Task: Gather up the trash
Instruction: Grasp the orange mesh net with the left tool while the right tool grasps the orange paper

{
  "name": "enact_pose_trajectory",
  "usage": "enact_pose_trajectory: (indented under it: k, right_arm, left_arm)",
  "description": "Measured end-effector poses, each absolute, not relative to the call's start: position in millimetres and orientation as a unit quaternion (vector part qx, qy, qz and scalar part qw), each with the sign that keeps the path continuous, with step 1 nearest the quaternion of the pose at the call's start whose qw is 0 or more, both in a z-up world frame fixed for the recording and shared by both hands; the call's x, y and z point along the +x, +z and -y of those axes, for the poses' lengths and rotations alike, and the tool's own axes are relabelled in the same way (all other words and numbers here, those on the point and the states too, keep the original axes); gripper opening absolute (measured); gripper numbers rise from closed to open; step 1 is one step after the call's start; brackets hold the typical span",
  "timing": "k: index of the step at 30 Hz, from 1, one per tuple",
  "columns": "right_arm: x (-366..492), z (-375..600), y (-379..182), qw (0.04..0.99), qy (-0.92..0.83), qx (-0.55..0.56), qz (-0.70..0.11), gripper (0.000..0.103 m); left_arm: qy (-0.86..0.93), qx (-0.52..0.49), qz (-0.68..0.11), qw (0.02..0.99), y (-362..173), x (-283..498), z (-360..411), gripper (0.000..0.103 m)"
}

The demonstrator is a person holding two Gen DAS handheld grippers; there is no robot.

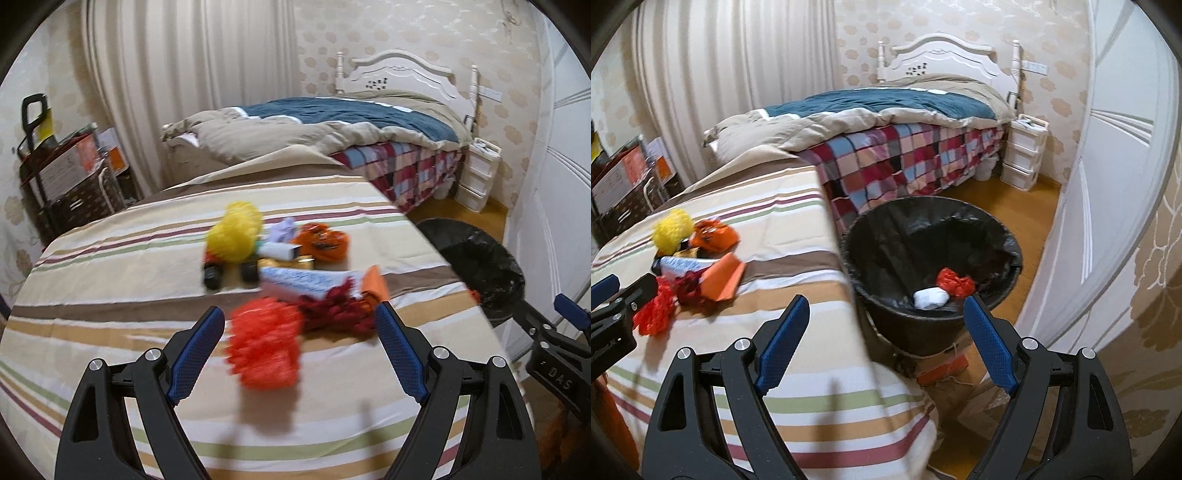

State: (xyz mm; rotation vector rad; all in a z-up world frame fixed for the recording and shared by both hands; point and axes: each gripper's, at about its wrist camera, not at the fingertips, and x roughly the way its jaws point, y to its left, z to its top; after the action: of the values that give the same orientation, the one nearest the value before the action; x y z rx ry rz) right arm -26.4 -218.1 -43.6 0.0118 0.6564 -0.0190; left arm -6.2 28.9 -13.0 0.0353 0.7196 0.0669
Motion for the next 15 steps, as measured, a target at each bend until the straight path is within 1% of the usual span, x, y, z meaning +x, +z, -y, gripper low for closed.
enact_pose_trajectory:
  k: [9,11,13,14,15]
  right_arm:
    - [-25,185,-52,0.942,0.021,-0.014,-0.335,0.083]
    - [-22,178,-54,0.941,0.026,-0.018,-0.338,0.083]
    - [-21,172,-56,0.939,0.03,-0.022,-0.341,0.083]
    - [-20,170,-57,0.939,0.032,-0.023,-0.342,0.083]
    - [-19,167,-58,0.938,0.035,-0.025,-0.344,0.083]
  left_arm:
    - [0.044,-0.003,-0.395,0.918,-40,0,-63,0.083]
    - [0.041,-0.001,-0.398,0.916,-43,1,-66,0.077]
    - [0.033,-0.001,-0.405,0.914,-47,4,-68,0.066]
    - [0.031,-0.001,-0.409,0.912,-48,4,-69,0.064]
    - [0.027,-0.004,-0.413,0.91,-51,5,-71,0.058]
